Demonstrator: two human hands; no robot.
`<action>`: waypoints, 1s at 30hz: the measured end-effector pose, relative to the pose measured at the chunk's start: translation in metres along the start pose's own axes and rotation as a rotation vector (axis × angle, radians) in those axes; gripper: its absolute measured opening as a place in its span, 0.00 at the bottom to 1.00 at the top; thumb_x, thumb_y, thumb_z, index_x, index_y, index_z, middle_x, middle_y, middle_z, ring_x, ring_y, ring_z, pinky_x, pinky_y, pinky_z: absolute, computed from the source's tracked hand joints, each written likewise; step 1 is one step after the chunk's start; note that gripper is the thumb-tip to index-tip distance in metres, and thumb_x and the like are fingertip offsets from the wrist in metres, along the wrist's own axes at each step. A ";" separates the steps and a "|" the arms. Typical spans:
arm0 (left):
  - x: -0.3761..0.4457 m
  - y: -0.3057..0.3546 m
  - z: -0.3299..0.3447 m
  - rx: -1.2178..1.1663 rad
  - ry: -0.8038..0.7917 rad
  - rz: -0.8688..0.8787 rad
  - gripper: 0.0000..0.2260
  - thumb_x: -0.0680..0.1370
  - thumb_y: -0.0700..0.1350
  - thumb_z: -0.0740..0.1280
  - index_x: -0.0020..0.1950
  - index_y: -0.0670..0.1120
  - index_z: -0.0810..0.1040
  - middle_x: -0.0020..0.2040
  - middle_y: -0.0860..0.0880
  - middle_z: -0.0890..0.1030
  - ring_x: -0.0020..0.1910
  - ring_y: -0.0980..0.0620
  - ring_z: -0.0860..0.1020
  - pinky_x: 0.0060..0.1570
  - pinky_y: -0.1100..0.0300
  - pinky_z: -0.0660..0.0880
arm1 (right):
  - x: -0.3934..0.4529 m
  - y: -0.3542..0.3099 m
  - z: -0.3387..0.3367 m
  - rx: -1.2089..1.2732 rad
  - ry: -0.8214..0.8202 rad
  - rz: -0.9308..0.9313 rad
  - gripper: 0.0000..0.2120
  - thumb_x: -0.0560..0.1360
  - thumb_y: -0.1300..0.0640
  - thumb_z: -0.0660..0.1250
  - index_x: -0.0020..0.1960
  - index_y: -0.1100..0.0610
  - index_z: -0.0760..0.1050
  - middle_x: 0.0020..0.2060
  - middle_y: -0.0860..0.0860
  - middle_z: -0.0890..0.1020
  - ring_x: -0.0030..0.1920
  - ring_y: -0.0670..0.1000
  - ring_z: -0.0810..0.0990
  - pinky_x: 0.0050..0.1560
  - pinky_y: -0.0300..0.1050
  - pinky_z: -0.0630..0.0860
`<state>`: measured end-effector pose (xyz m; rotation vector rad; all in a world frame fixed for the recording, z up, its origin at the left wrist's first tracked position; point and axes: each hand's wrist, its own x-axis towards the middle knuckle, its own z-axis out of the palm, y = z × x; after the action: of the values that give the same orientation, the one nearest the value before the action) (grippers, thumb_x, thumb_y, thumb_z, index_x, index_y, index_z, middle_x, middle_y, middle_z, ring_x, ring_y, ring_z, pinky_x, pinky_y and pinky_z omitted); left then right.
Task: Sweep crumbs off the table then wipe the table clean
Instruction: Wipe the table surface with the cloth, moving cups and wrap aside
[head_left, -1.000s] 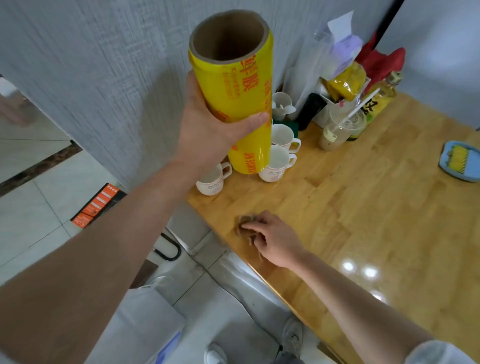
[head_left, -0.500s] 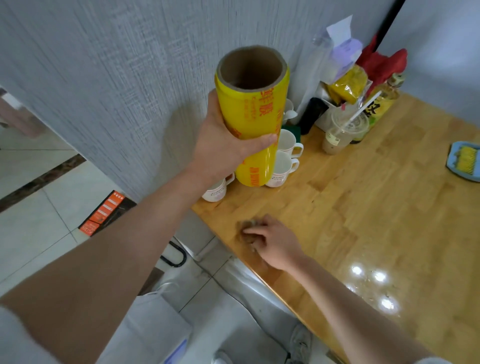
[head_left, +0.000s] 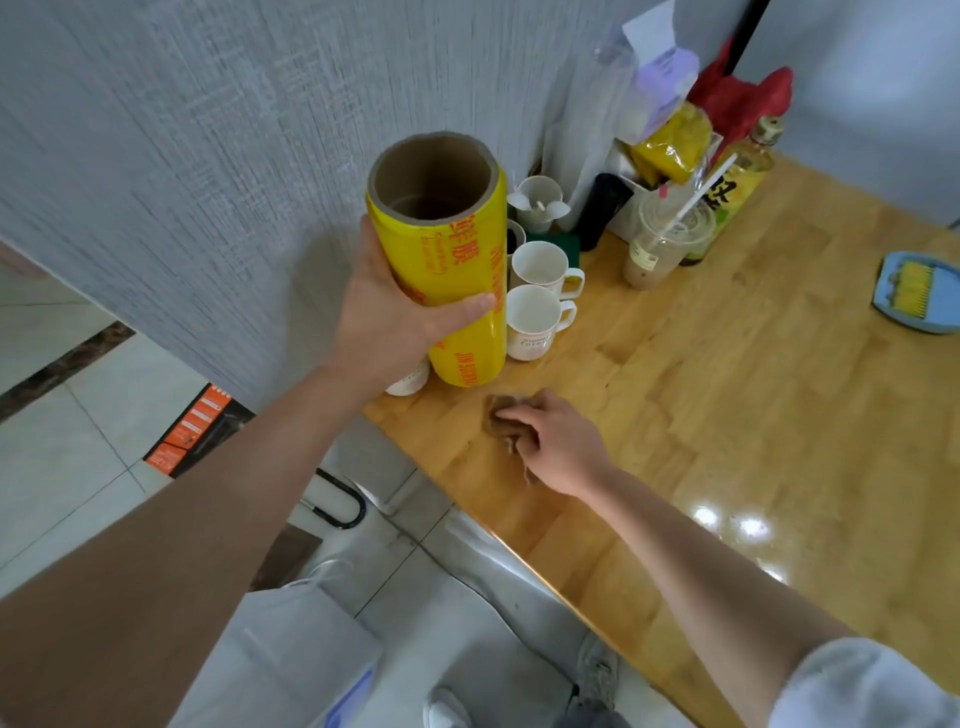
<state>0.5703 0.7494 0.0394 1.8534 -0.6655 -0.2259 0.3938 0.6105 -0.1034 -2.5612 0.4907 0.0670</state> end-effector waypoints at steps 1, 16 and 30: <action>0.000 -0.002 0.004 0.006 -0.001 -0.009 0.45 0.61 0.59 0.83 0.73 0.50 0.66 0.62 0.58 0.78 0.59 0.66 0.77 0.52 0.71 0.77 | 0.003 0.016 -0.009 -0.001 0.066 0.117 0.19 0.79 0.54 0.62 0.69 0.43 0.75 0.60 0.50 0.74 0.57 0.53 0.79 0.50 0.48 0.79; -0.001 -0.023 0.035 0.079 0.047 0.076 0.47 0.60 0.64 0.80 0.72 0.62 0.59 0.69 0.54 0.73 0.68 0.55 0.73 0.66 0.49 0.74 | -0.026 0.053 -0.021 0.014 0.119 0.171 0.19 0.79 0.55 0.62 0.68 0.44 0.76 0.58 0.48 0.73 0.48 0.51 0.81 0.43 0.47 0.79; -0.002 -0.028 0.029 0.180 0.059 0.008 0.52 0.58 0.62 0.81 0.75 0.50 0.60 0.70 0.50 0.69 0.69 0.55 0.70 0.68 0.51 0.72 | 0.005 -0.096 0.064 0.014 0.151 0.110 0.21 0.75 0.55 0.64 0.68 0.51 0.74 0.59 0.57 0.75 0.51 0.62 0.77 0.46 0.52 0.76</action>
<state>0.5649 0.7339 0.0030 2.0208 -0.6700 -0.1089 0.4359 0.7172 -0.1121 -2.5350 0.6868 -0.0912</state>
